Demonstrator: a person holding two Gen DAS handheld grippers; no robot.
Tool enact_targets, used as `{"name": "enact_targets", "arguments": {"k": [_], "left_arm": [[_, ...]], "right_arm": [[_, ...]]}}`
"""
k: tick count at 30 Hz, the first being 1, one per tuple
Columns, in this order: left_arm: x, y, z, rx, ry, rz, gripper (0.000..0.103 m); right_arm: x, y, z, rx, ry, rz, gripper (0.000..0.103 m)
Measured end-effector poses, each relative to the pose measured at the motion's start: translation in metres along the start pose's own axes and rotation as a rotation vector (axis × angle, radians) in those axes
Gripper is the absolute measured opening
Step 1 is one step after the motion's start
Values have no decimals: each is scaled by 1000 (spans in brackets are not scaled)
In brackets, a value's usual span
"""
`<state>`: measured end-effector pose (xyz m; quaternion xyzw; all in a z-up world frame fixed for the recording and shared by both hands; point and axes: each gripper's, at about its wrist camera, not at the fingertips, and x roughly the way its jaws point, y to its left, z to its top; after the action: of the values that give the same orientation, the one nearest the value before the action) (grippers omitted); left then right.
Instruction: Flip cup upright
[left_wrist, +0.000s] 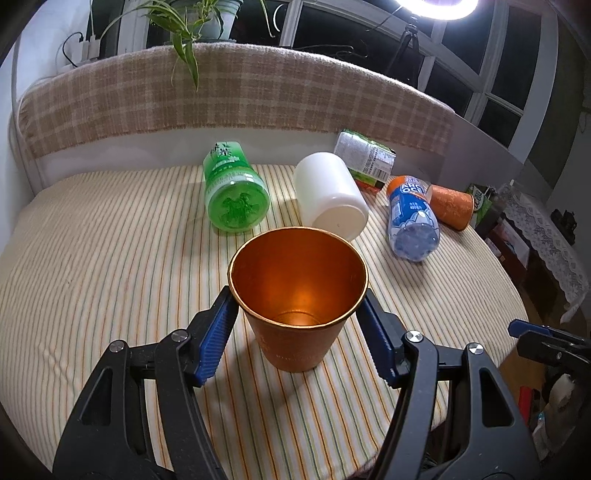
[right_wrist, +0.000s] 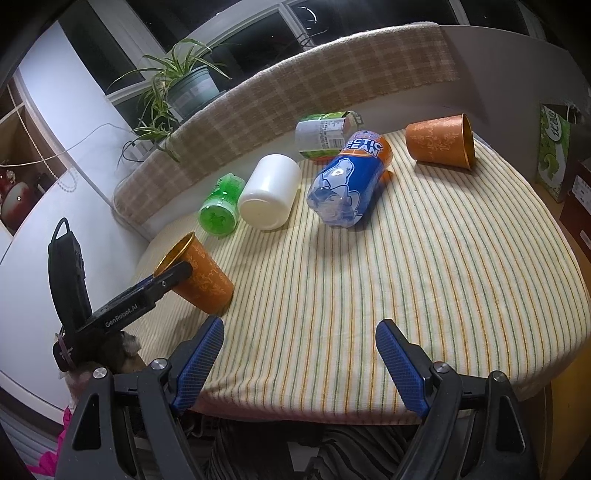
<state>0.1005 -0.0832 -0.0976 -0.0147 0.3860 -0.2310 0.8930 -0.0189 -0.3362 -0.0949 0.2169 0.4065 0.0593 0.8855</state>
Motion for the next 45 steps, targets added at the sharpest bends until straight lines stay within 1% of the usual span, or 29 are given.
{"name": "enact_targets", "arguments": {"k": [4, 9, 11, 12, 13, 21, 29, 34, 36, 41, 42, 44, 45], "left_arm": [[1, 2, -4, -22, 22, -29, 68], [1, 4, -7, -37, 33, -34, 69], [1, 4, -8, -40, 38, -37, 73], [1, 5, -8, -41, 40, -40, 78], [0, 5, -9, -43, 41, -43, 80], [-4, 11, -17, -59, 57, -43, 81], [-14, 18, -29, -61, 66, -19, 81], [-32, 22, -33, -65, 17, 39, 81], [-45, 22, -34, -61, -29, 75, 81], [-72, 16, -29, -42, -129, 139, 81], [-77, 15, -28, -43, -145, 147, 81], [-87, 14, -26, -52, -183, 158, 81], [-91, 14, -26, -57, -195, 162, 84]], "right_arm": [[0, 2, 0, -6, 0, 3, 87], [-1, 5, -1, -13, -3, 3, 87], [-1, 5, 0, -17, -5, 2, 87], [-1, 5, 0, -18, -6, 1, 87], [-1, 5, 1, -20, -8, 1, 87], [0, 10, 1, -37, -13, -2, 87], [2, 19, 4, -73, -22, -11, 87], [1, 31, 6, -127, -55, -34, 87], [0, 37, 8, -149, -73, -44, 87], [-4, 52, 10, -207, -122, -66, 87], [-5, 55, 10, -218, -133, -71, 88], [-9, 61, 11, -241, -162, -80, 93], [-10, 64, 11, -252, -177, -84, 95]]}}
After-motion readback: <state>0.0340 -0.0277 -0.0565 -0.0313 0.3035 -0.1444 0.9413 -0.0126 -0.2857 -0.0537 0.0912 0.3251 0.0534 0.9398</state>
